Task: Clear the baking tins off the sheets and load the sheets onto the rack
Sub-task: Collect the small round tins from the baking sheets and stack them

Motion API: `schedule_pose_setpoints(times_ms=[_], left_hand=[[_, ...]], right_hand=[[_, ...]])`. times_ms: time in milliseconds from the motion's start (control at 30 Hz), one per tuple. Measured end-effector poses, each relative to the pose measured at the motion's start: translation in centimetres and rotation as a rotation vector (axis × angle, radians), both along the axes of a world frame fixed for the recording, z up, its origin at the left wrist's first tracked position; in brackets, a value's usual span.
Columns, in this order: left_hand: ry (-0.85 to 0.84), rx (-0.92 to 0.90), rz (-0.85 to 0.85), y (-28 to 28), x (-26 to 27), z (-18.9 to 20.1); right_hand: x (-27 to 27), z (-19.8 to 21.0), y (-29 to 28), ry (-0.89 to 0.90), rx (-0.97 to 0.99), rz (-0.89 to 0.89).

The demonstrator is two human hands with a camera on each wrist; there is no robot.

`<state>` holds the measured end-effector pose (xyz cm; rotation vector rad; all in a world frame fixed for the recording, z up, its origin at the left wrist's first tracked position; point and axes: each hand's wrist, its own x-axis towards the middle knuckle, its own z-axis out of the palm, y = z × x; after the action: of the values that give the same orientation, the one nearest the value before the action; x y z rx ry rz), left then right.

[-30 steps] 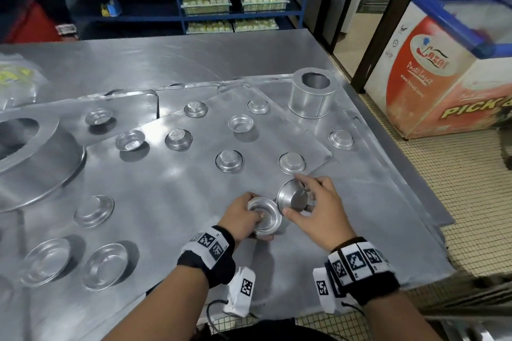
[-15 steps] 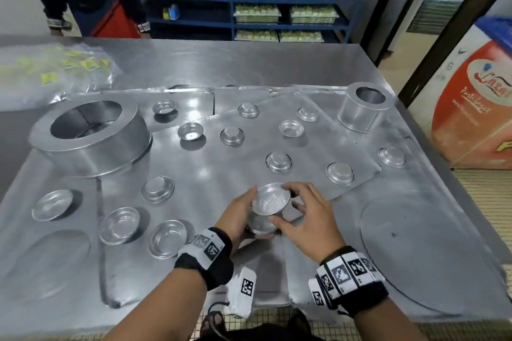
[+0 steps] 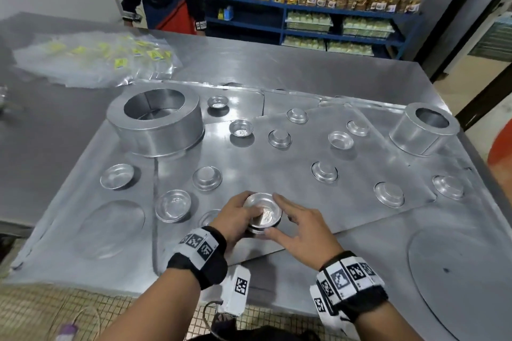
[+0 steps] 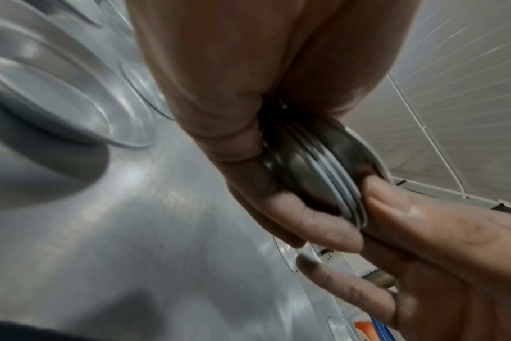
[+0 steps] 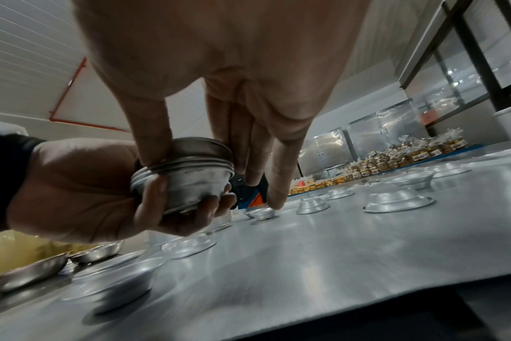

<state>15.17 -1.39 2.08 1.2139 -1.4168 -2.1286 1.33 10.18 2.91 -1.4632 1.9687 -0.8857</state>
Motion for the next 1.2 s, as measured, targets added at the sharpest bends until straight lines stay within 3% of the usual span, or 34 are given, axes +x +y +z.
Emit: schedule_pose_setpoints(times_ms=[300, 567, 767, 1200], left_hand=[[0.012, -0.021, 0.162, -2.8, 5.6, 0.5], [-0.024, 0.023, 0.246, -5.0, 10.3, 0.6], [-0.105, -0.031, 0.227, -6.4, 13.1, -0.7], [-0.104, 0.082, 0.204, -5.2, 13.6, -0.8]], right_hand=[[3.5, -0.7, -3.7, 0.053, 0.151, 0.130], [7.1, -2.0, -7.4, 0.269, 0.304, 0.213], [9.7, -2.6, -9.2, 0.331, 0.363, 0.244], [9.3, 1.1, -8.2, 0.285, 0.228, 0.148]])
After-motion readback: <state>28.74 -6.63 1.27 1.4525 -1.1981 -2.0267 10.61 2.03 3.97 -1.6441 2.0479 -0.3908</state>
